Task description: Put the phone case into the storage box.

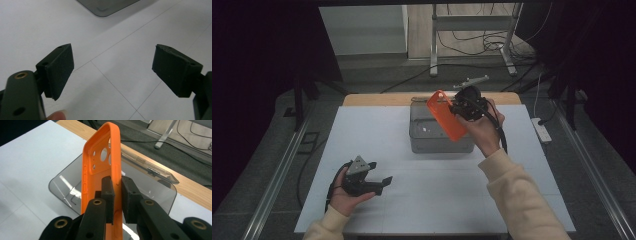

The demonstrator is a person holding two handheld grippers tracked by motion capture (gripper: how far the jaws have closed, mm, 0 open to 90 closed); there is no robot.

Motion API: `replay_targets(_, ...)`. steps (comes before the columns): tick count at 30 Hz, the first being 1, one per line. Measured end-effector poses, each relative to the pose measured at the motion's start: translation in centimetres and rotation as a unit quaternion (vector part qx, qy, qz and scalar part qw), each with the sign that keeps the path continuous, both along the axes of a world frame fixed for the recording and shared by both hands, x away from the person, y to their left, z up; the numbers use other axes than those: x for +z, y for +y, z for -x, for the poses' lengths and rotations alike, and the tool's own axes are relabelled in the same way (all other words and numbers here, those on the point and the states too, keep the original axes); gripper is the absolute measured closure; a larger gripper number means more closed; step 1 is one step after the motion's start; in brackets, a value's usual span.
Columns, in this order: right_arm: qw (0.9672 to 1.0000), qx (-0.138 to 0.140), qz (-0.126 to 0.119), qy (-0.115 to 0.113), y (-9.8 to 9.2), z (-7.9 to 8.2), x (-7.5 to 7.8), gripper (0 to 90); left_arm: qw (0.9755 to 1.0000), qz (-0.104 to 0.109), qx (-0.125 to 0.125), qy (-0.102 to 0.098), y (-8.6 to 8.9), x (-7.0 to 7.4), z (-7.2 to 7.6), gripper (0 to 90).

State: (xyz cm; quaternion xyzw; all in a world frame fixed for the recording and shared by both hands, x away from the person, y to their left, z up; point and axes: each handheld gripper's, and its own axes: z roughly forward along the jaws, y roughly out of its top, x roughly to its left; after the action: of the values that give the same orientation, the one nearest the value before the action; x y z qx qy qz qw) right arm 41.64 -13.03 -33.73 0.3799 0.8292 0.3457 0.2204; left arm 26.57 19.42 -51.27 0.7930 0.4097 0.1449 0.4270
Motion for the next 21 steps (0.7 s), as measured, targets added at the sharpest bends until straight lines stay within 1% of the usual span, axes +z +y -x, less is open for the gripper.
replay_targets(2,1.0000,-0.003,0.003,0.000,0.0,-0.2,0.0,81.1,1.0000,-0.001,-0.001,0.000,0.0,0.0,0.0,17.8)
replay_targets(5,0.9997,-0.017,0.015,0.000,0.1,-0.9,0.1,81.1,1.0000,-0.001,-0.002,0.001,-0.1,0.0,0.0,17.8)
replay_targets(9,0.9992,-0.030,0.024,0.007,0.2,-1.7,0.0,81.1,1.0000,0.001,0.000,0.001,-0.1,0.0,0.0,17.8)
replay_targets(17,0.9981,-0.047,0.035,0.015,0.4,-3.0,-0.3,81.1,1.0000,0.000,-0.001,0.001,0.0,0.0,-0.1,17.8)
replay_targets(21,0.9975,-0.055,0.043,0.017,0.5,-3.4,-0.4,81.1,1.0000,-0.001,-0.002,0.001,0.0,0.0,-0.1,17.8)
